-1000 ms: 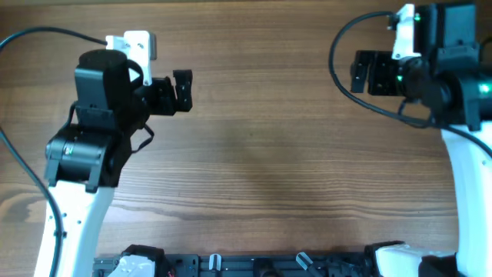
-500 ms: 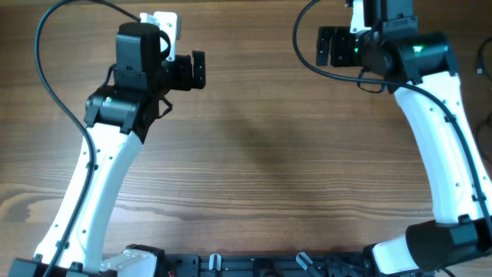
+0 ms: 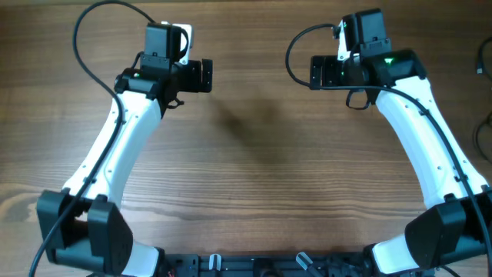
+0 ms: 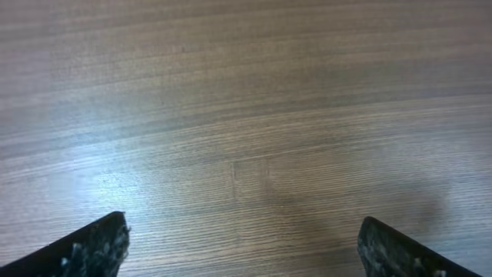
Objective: Untangle cables
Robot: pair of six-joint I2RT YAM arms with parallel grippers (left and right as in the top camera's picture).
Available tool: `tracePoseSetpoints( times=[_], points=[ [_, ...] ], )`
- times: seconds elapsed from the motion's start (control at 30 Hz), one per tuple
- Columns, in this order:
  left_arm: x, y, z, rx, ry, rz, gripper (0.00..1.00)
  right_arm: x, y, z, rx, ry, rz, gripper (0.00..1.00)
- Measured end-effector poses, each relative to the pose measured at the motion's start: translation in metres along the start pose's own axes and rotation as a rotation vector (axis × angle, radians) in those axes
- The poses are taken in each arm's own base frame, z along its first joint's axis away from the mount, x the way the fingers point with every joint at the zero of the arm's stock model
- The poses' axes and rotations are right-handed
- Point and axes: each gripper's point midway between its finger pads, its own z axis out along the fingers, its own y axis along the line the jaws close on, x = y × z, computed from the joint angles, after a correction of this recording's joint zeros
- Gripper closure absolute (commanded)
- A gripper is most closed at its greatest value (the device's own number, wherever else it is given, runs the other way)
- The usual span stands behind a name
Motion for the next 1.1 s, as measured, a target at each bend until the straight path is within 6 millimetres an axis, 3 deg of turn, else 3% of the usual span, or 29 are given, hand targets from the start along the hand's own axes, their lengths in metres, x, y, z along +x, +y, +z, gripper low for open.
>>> tracePoseSetpoints(
  times=[0.03,0.07,0.1,0.13,0.17,0.2,0.23,1.1],
  points=[
    [0.002,0.0,0.003,-0.001,0.007,0.0,0.63,0.0,0.0,0.0,0.0,-0.001,0.001,0.63],
    [0.003,0.0,0.005,-0.001,0.013,-0.003,0.96,-0.001,0.0,0.0,-0.001,-0.004,0.001,0.69],
    [0.004,0.0,0.007,-0.001,0.019,0.002,0.96,-0.001,0.0,0.0,-0.001,-0.005,0.001,0.74],
    [0.005,0.0,0.008,-0.002,0.021,0.0,0.96,-0.001,0.0,0.0,-0.001,-0.005,0.001,0.63],
    [0.006,0.0,0.009,-0.002,0.024,0.001,0.86,-0.001,0.0,0.0,-0.001,-0.006,0.007,0.26],
    [0.006,0.0,0.009,-0.002,0.026,0.002,0.52,-0.002,0.0,0.0,-0.002,-0.007,0.011,0.03],
    [0.007,0.0,0.011,-0.004,0.029,0.0,0.0,-0.003,0.0,0.0,-0.002,-0.012,0.01,0.03],
    [0.001,0.001,0.013,-0.01,0.005,0.0,0.0,-0.012,0.003,0.0,-0.014,-0.047,0.009,0.0]
  ],
)
